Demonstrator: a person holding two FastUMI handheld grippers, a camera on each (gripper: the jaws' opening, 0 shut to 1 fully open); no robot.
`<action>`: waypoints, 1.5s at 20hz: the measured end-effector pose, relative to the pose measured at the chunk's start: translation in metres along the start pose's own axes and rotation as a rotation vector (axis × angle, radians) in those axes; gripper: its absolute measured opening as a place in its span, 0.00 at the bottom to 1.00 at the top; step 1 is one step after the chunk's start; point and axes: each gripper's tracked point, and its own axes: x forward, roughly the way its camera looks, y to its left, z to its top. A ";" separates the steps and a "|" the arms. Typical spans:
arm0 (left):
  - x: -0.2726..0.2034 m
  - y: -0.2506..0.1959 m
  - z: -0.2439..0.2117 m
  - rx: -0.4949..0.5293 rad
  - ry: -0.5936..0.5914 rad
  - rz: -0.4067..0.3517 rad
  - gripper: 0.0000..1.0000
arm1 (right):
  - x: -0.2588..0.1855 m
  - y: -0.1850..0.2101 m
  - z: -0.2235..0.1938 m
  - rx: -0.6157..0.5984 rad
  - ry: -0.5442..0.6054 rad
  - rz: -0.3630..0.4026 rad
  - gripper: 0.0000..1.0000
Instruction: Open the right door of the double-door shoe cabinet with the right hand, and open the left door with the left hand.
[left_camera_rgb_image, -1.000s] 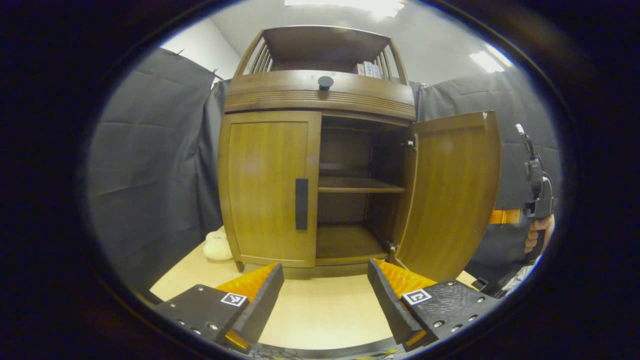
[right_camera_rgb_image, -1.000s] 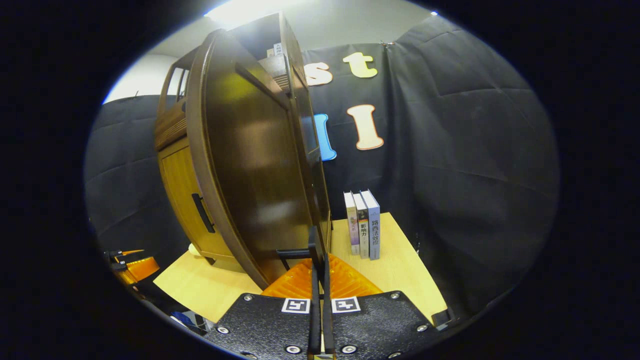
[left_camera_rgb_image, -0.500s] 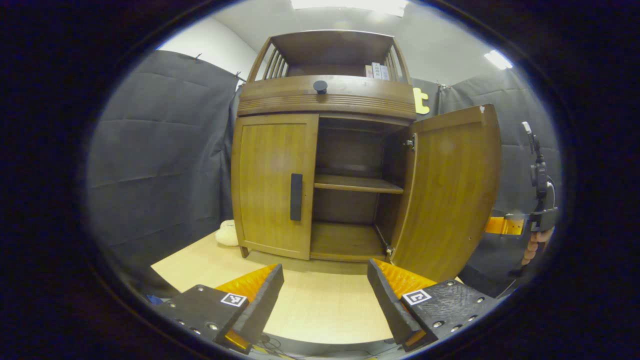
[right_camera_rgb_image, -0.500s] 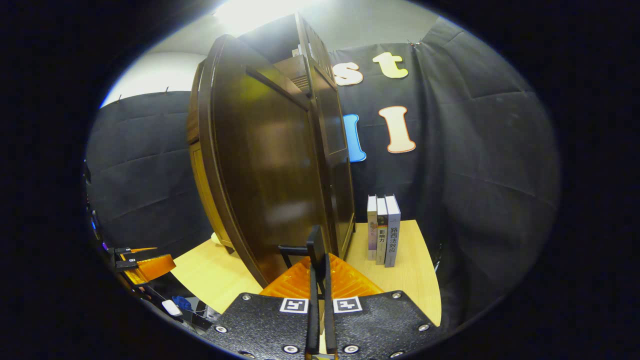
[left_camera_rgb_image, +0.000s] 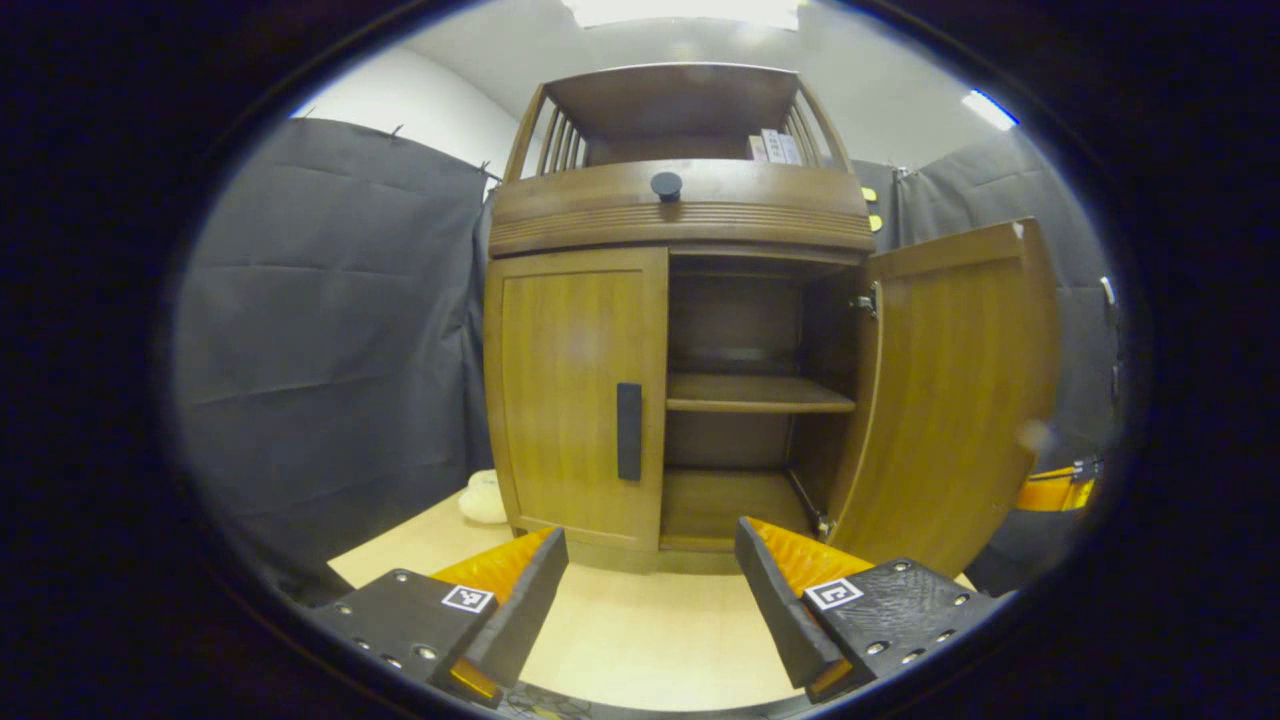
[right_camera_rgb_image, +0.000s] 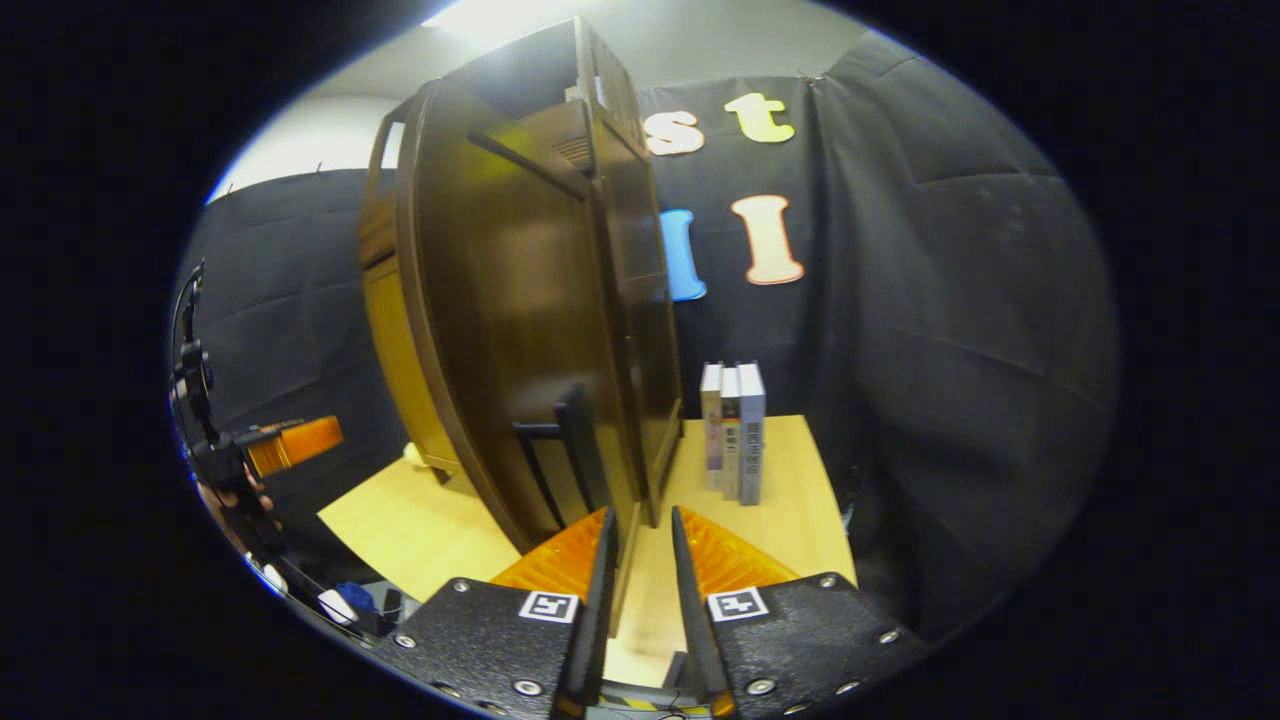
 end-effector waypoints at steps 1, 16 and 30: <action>0.015 0.005 0.009 0.013 -0.014 -0.007 0.92 | -0.002 -0.007 -0.002 0.009 0.004 -0.034 0.44; 0.241 0.028 0.006 0.071 0.000 -0.191 1.00 | -0.076 -0.001 -0.014 0.173 -0.040 -0.565 0.95; 0.259 0.012 0.000 0.052 0.000 -0.278 0.24 | -0.043 0.075 -0.049 0.183 -0.021 -0.574 0.92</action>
